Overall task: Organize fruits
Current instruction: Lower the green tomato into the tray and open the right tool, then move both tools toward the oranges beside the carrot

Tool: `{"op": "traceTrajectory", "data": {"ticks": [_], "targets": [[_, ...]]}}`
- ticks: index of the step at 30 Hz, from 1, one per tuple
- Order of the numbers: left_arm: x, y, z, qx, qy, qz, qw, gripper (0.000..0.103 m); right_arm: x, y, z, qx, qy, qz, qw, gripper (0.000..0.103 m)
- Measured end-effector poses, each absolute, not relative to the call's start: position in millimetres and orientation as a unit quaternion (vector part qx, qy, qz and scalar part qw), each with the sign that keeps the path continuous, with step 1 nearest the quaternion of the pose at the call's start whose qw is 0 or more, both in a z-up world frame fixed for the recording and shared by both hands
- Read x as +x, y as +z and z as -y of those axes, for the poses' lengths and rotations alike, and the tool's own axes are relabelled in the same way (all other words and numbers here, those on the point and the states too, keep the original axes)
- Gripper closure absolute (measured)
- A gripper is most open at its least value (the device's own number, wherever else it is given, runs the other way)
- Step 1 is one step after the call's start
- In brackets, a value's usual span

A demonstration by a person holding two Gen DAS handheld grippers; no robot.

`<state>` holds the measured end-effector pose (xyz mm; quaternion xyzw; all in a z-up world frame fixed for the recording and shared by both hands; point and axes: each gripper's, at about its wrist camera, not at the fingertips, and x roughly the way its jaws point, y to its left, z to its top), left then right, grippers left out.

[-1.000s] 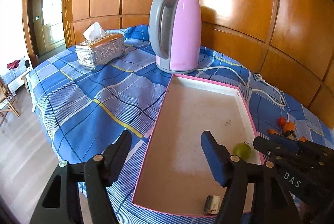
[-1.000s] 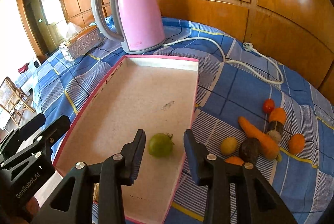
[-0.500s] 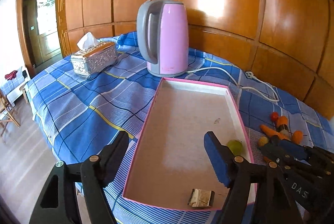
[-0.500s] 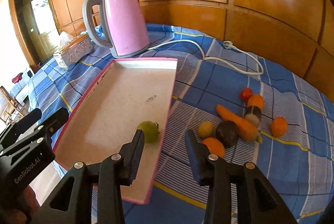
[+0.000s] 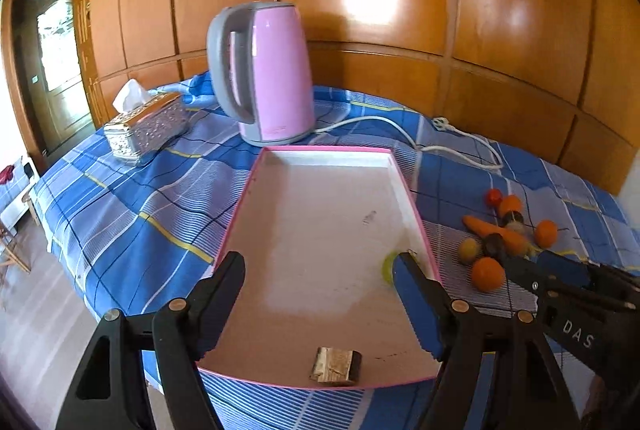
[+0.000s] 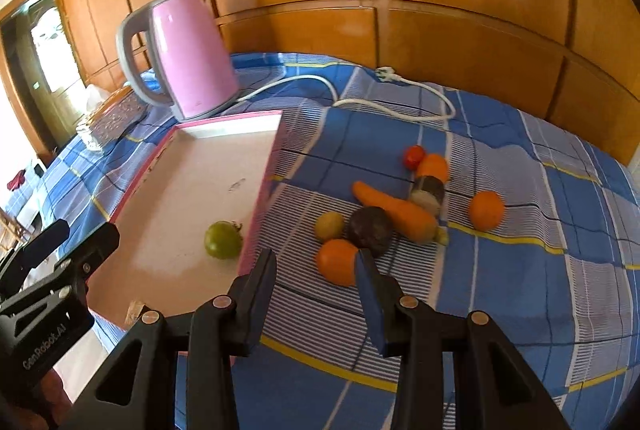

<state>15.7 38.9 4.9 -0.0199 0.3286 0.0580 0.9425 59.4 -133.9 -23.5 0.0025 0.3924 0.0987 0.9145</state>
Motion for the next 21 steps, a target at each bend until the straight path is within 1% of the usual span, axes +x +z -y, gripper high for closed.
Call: {"op": "traceTrajectory", "data": {"ticks": [21], "targets": [[14.0, 8.0, 7.2, 0.03, 0.012, -0.326, 0.945, 0.026, 55.7, -31.1, 183.3, 0.045, 0.052, -0.394, 0.916, 0.062]]}}
